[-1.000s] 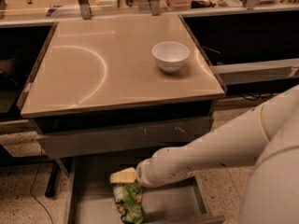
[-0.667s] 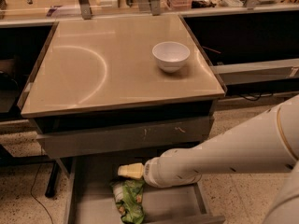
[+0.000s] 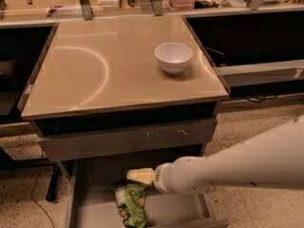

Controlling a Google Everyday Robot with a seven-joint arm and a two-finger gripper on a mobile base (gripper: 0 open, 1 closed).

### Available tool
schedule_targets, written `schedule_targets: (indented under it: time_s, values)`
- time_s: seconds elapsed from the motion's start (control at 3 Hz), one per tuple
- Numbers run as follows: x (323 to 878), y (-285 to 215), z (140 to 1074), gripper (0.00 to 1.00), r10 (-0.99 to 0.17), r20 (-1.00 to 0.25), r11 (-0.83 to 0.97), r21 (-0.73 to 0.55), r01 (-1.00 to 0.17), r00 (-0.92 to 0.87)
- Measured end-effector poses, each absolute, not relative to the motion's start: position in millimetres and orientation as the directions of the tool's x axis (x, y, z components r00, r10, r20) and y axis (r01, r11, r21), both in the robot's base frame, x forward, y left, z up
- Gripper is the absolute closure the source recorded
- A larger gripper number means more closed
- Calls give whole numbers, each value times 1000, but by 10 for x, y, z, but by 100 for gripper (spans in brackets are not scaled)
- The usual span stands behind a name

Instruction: Place green rice chip bag into middle drawer

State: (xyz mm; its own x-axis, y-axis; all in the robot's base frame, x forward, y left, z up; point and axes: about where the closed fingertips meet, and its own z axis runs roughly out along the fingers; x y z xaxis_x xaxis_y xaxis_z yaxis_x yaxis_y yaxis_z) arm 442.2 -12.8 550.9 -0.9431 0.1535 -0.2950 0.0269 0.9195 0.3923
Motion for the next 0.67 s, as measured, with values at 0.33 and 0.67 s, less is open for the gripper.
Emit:
schedule_targets:
  time_s: [0.33,0.67]
  values:
    - [4421,-621,5676,0,292,-371,904,407,128,-882]
    - [4175,-1505,5525,0,333,-474,929,311,199,-815]
